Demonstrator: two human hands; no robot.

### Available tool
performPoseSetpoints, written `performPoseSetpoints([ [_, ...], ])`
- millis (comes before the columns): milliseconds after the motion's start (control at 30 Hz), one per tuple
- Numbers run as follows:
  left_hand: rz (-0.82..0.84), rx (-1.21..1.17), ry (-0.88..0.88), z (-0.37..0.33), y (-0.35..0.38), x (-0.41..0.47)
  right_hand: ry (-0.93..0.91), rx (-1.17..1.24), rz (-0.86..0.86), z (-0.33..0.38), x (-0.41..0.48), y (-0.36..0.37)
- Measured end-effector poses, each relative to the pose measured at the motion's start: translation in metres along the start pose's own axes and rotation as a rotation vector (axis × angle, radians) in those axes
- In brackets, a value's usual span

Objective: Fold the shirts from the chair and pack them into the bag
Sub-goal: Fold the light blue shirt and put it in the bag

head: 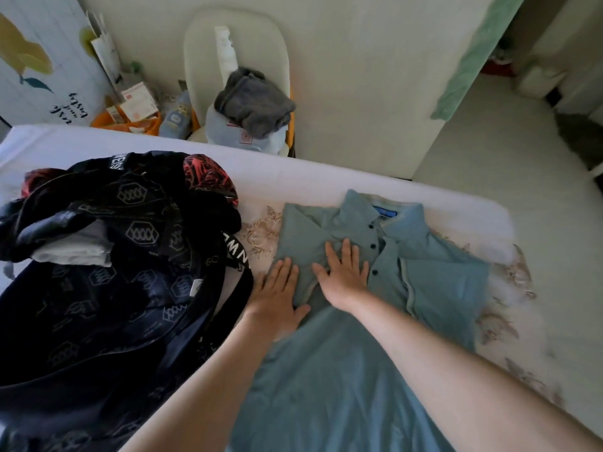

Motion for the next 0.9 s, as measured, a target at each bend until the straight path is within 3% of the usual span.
performPoseSetpoints([
  [100, -0.052, 0.033, -0.011, -0.005, -0.014, 0.005, -0.113, 0.156, 0.001, -0.009, -0.007, -0.024],
  [167, -0.169, -0.008, 0.004, -0.015, -0.017, -0.004, -0.179, 0.207, -0.101, -0.02, -0.029, -0.029],
  [267, -0.317, -0.121, 0.143, -0.038, -0.012, -0.03, -0.256, 0.065, -0.351, -0.054, -0.079, -0.012],
  [367, -0.422, -0.158, 0.306, -0.069, 0.0, -0.059, -0.257, -0.057, -0.44, -0.102, -0.137, 0.025],
  [500, -0.382, -0.189, 0.39, -0.109, 0.033, -0.102, -0.128, -0.14, -0.405, -0.156, -0.209, 0.063],
  [600, -0.242, -0.186, 0.449, -0.137, 0.056, -0.131, -0.095, -0.205, -0.394, -0.188, -0.251, 0.075],
  [733, -0.068, -0.008, 0.483, -0.159, 0.093, -0.169, -0.318, -0.295, -0.309, -0.207, -0.306, 0.085],
  [800, -0.096, 0.092, 0.467, -0.157, 0.115, -0.19, -0.39, -0.296, -0.2, -0.214, -0.333, 0.097],
  [900, -0.174, 0.119, 0.361, -0.145, 0.133, -0.207, -0.296, -0.261, -0.118, -0.23, -0.356, 0.109],
])
Point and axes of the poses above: each hand's wrist, its own x-axis towards the middle knuckle, its own y-axis out of the palm, z = x × y, the point moved 3 cm from there along x, towards the middle knuckle, and after that the axes turned 1 degree about -z, right-handed, at the moved point
